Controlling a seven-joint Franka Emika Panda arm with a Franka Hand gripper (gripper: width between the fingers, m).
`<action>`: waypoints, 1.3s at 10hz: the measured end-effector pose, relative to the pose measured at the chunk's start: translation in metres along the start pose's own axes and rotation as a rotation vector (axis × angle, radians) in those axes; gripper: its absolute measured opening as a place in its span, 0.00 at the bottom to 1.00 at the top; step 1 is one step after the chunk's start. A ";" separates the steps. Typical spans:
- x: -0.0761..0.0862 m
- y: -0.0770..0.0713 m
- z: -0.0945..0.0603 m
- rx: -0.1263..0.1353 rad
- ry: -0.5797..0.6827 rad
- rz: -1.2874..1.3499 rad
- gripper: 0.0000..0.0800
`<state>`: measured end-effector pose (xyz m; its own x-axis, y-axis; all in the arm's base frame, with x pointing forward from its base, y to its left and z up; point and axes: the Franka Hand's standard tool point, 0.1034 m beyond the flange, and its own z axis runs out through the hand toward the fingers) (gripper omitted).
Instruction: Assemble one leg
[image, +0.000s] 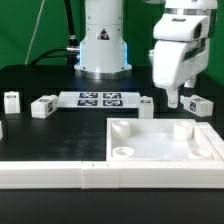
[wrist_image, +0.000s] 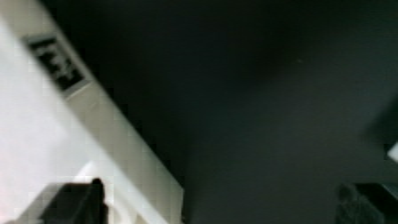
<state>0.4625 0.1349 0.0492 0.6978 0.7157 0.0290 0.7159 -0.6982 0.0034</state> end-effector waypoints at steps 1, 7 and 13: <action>-0.001 -0.013 0.000 0.005 -0.005 0.107 0.81; 0.021 -0.072 0.000 0.029 -0.017 0.337 0.81; 0.012 -0.085 0.005 0.087 -0.422 0.316 0.81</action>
Offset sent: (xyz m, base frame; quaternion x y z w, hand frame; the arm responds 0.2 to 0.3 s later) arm -0.0213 0.0430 0.0038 -0.0023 -0.0111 0.1147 0.9933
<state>0.4101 0.2033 0.0438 0.8154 0.4283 -0.3895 0.4561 -0.8896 -0.0236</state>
